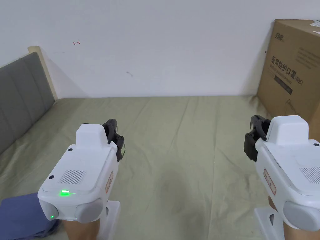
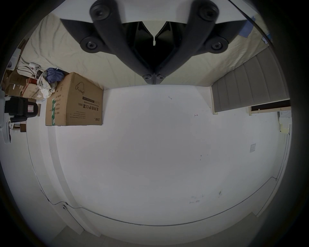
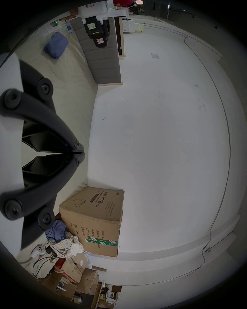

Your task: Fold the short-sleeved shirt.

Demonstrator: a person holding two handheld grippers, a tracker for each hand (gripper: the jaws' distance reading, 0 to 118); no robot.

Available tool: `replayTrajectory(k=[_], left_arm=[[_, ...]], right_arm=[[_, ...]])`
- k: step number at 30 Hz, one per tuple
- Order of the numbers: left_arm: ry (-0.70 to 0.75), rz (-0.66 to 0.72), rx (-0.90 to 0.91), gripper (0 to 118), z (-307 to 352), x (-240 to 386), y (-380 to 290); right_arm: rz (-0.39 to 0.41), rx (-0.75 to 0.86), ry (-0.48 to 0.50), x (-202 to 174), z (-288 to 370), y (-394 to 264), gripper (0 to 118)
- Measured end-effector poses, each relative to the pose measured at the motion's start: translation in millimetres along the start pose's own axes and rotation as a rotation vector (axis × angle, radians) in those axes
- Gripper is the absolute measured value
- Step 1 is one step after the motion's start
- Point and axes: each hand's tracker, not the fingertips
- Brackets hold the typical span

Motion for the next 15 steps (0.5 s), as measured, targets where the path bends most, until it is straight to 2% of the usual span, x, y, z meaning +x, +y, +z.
replayTrajectory(k=[15], left_arm=[[0.006, 0.002, -0.002, 0, -0.6, 2.0, -0.2]], right_arm=[[0.003, -0.004, 0.003, -1.4, -0.2, 0.0, 0]])
